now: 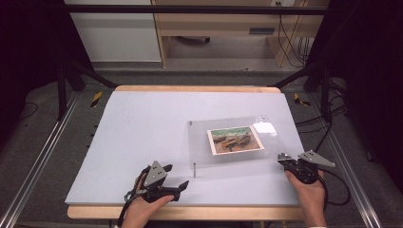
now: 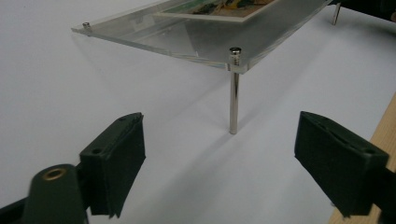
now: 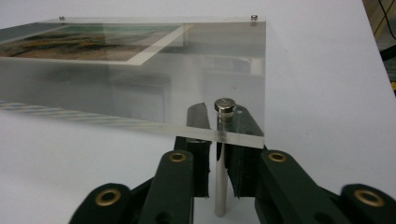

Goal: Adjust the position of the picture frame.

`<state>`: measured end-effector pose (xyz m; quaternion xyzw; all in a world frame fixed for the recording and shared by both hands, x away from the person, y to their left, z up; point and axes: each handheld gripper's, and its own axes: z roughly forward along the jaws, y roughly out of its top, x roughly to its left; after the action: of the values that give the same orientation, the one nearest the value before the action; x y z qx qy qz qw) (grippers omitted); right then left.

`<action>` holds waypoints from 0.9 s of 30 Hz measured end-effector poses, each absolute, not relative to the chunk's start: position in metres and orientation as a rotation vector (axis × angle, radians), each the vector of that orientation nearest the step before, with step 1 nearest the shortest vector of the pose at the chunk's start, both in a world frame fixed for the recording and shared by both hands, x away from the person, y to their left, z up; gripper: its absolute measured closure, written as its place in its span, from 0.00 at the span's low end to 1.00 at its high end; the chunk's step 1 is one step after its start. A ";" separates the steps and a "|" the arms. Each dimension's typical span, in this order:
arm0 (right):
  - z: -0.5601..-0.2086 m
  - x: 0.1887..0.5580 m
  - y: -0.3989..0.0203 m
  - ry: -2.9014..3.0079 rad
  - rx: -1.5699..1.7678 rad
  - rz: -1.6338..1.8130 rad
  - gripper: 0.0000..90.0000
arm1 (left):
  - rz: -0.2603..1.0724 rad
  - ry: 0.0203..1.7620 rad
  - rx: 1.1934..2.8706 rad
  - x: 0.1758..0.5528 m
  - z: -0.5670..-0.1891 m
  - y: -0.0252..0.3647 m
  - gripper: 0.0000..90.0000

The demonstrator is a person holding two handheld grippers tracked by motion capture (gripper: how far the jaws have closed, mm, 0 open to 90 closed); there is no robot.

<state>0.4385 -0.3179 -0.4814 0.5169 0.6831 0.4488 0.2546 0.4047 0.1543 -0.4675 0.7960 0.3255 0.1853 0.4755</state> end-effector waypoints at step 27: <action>-0.471 0.438 -0.321 1.802 1.439 1.307 0.93 | 0.344 0.855 1.718 0.433 -0.479 0.117 0.93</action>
<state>0.4378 -0.3213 -0.4706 0.5266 0.6593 0.4785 0.2430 0.4331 0.1168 -0.4790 0.7292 0.3630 0.1460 0.5615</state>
